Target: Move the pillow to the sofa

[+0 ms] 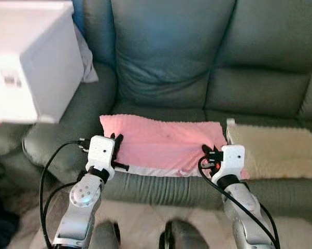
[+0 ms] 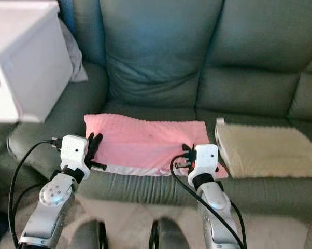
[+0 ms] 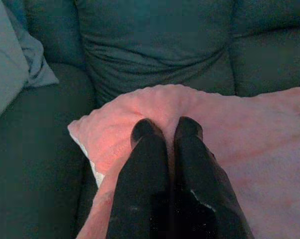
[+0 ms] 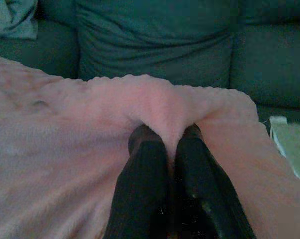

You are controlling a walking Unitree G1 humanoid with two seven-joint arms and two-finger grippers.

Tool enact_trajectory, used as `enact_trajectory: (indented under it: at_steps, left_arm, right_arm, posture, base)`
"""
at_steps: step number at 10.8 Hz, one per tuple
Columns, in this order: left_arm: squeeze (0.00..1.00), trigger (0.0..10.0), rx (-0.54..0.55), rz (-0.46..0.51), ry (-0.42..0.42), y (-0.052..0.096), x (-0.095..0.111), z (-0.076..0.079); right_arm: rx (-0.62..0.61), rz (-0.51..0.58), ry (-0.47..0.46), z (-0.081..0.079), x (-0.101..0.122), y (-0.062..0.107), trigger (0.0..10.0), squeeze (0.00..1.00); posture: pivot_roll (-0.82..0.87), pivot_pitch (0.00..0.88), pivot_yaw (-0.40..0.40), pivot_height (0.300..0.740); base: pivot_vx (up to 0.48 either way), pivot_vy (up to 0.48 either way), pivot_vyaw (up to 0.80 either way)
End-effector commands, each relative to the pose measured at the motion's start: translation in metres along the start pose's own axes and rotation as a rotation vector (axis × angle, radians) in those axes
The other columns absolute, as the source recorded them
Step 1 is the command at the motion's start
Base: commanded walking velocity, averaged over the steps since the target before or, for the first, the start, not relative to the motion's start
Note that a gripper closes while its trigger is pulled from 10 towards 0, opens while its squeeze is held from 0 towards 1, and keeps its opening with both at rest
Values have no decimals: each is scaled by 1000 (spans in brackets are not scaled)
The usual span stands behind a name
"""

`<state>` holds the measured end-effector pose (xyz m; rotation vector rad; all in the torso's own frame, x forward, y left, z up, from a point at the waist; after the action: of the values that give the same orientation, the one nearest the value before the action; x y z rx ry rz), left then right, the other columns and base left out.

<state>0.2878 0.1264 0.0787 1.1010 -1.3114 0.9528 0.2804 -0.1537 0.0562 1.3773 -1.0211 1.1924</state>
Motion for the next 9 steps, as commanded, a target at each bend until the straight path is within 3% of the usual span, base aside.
enact_trajectory:
  at_steps: [1,9]
  left_arm:
    - [0,10000,2,7,-15,1,1,-1]
    - [0,10000,-32,45,13,-1,12,4]
  right_arm:
    - [-6,28,2,3,7,-1,10000,0]
    - [-5,25,0,2,5,-3,10000,0]
  posture:
    - [-62,54,-61,644]
    - [-49,62,-57,644]
  base:
    - [0,0,0]
    - [32,0,0]
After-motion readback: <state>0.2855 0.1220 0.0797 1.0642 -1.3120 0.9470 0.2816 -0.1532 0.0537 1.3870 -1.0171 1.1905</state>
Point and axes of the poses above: a point about 5 cm out from each wrist's last joint towards the gripper, its own y axis pointing back from the gripper into the wrist, its own x axis along the axis of the wrist's last joint, z = x × y, the point moved 4 cm from there along -y, pointing out of the wrist towards the gripper, and after that the axes turned 3 degrees about y, right-handed, at the moved point
